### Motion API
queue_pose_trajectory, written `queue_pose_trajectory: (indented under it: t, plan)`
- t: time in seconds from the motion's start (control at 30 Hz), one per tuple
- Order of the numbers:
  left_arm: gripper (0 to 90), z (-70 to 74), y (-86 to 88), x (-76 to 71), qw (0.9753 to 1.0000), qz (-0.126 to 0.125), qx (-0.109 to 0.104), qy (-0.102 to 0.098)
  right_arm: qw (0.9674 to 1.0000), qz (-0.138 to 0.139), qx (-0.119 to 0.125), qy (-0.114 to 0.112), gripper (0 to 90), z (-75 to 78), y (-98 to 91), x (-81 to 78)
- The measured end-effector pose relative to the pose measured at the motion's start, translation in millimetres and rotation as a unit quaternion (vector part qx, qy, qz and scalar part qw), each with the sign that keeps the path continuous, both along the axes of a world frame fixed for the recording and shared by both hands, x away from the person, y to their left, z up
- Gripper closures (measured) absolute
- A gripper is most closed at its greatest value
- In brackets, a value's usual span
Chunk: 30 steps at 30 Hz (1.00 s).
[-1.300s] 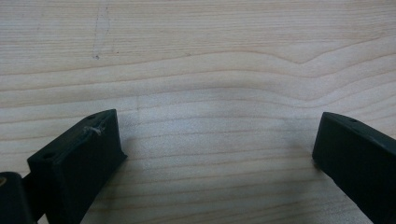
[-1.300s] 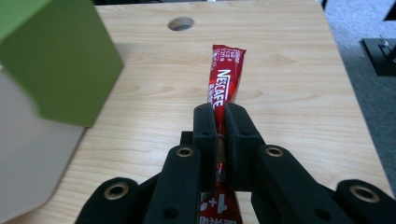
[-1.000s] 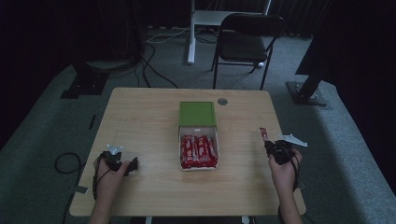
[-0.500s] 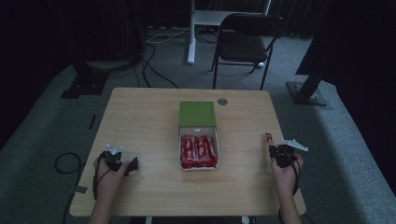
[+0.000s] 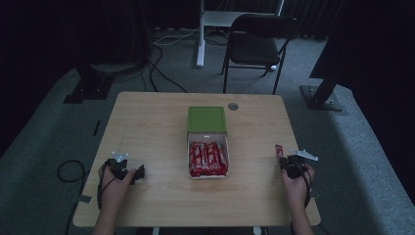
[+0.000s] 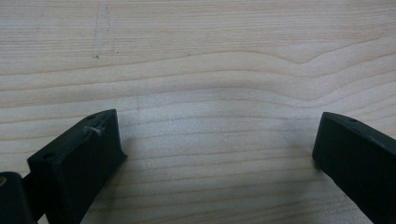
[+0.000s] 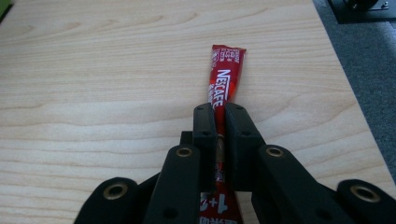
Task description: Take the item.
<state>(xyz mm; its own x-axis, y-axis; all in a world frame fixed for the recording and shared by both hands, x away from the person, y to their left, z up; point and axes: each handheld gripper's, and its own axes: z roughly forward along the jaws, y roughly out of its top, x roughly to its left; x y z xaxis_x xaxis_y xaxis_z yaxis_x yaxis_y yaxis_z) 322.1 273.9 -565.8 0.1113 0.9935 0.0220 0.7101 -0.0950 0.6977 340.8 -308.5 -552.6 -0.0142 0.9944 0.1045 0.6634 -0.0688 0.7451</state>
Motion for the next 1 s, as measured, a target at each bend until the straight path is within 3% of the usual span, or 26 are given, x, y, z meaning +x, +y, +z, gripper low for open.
queue_pose_trajectory:
  t: [0.33,0.47,0.6,0.7,1.0]
  plan:
    - [2.0,0.0,0.0,0.0,1.0,0.0,0.0,0.0,0.9999,0.0,0.012,0.012,81.5,-5.4,-1.4,0.4]
    - [2.0,0.0,0.0,0.0,1.0,0.0,0.0,0.0,0.9998,0.004,0.011,0.014,76.5,-7.9,-2.5,-0.4]
    - [2.0,0.0,0.0,0.0,1.0,0.0,0.0,0.0,0.9999,0.006,0.015,0.007,58.8,-6.5,-3.2,-0.5]
    - [2.0,0.0,0.0,0.0,1.0,0.0,0.0,0.0,0.9997,0.005,0.023,-0.004,51.4,-5.1,-3.1,-0.4]
    - [2.0,0.0,0.0,0.0,1.0,0.0,0.0,0.0,0.9982,0.021,0.049,-0.027,38.8,4.5,1.3,0.8]
